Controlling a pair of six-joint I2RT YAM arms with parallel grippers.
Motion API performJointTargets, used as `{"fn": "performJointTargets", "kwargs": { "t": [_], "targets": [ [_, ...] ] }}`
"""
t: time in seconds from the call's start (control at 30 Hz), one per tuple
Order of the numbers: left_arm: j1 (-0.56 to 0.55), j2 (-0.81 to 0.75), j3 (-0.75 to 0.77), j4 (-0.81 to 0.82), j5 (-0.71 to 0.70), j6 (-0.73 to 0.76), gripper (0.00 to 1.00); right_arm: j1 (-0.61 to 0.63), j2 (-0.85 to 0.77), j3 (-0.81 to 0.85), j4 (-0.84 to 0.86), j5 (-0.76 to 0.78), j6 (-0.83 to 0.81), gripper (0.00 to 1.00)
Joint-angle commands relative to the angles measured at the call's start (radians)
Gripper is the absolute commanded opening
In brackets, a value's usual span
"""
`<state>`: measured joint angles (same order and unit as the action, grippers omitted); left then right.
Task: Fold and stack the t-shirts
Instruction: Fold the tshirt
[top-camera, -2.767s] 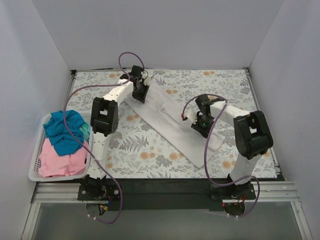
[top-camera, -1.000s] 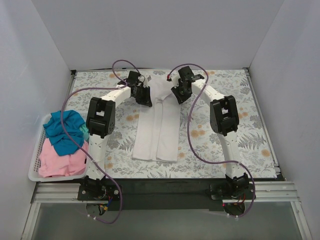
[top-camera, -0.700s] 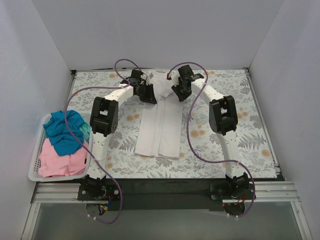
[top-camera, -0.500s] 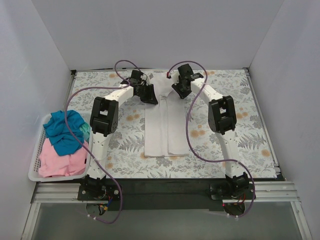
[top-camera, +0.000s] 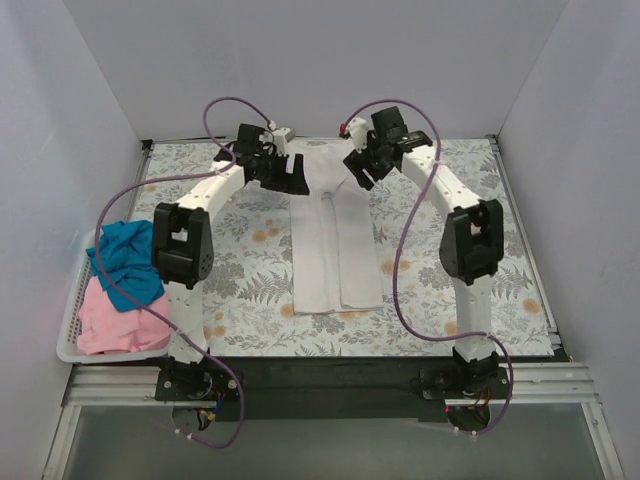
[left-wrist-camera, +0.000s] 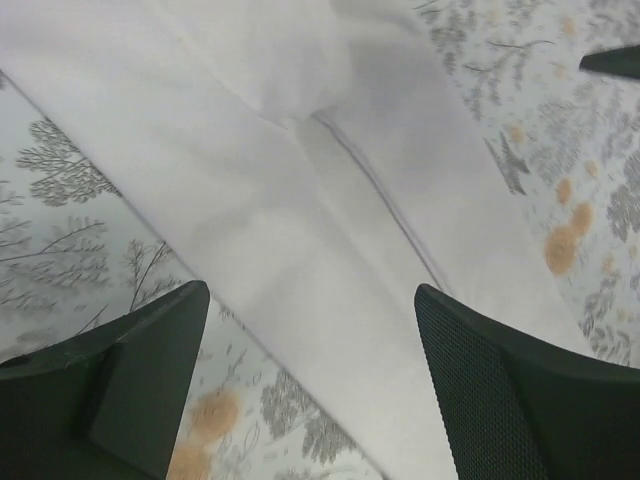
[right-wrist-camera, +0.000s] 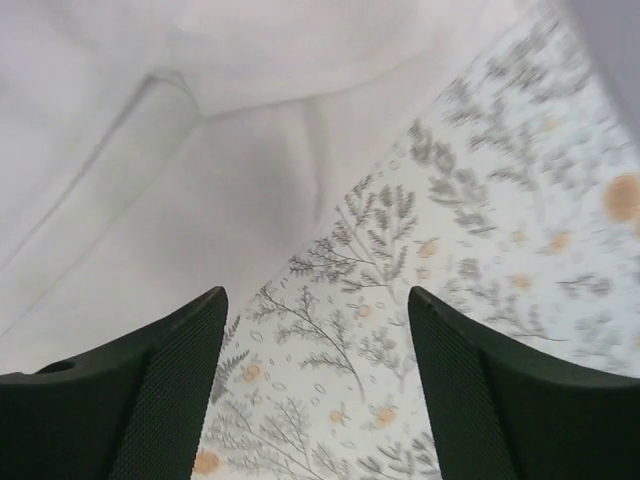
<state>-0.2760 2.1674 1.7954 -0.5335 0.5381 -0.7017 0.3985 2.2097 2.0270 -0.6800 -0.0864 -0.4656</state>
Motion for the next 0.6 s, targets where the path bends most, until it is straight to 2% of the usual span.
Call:
{"fn": "performJointTargets", "kwargs": {
  "t": [0.0, 0.1, 0.17, 0.23, 0.27, 0.3, 0.37, 0.43, 0.5, 0.57],
  "targets": [
    [0.011, -0.344, -0.085, 0.015, 0.116, 0.212, 0.84, -0.003, -0.307, -0.023, 0.060, -0.128, -0.068, 0.81],
    [0.011, -0.470, -0.238, 0.013, 0.225, 0.327, 0.85, -0.001, -0.454, -0.130, 0.088, -0.208, -0.140, 0.83],
    [0.009, -0.601, -0.347, 0.052, 0.321, 0.372, 0.86, 0.002, -0.534, -0.224, 0.147, -0.300, -0.189, 0.98],
    [-0.003, -0.711, -0.476, 0.076, 0.358, 0.428, 0.86, 0.003, -0.648, -0.394, 0.152, -0.420, -0.263, 0.97],
    [-0.008, -0.736, -0.513, 0.076, 0.352, 0.451, 0.87, 0.006, -0.688, -0.448, 0.134, -0.453, -0.415, 0.98],
    [-0.031, -0.763, -0.574, 0.067, 0.346, 0.499, 0.87, 0.008, -0.776, -0.585, 0.122, -0.516, -0.480, 0.98],
    [-0.052, -0.817, -0.632, -0.021, 0.321, 0.612, 0.88, 0.020, -0.876, -0.722, 0.115, -0.535, -0.636, 0.98],
    [-0.109, -0.857, -0.764, -0.037, 0.268, 0.698, 0.89, 0.077, -1.002, -0.927, 0.114, -0.478, -0.703, 0.98],
    [-0.176, -0.925, -0.861, -0.004, 0.192, 0.729, 0.89, 0.155, -1.088, -1.054, 0.111, -0.408, -0.748, 0.98],
    [-0.235, -0.969, -1.008, 0.070, 0.108, 0.766, 0.89, 0.204, -1.117, -1.190, 0.112, -0.379, -0.758, 0.97]
  ]
}}
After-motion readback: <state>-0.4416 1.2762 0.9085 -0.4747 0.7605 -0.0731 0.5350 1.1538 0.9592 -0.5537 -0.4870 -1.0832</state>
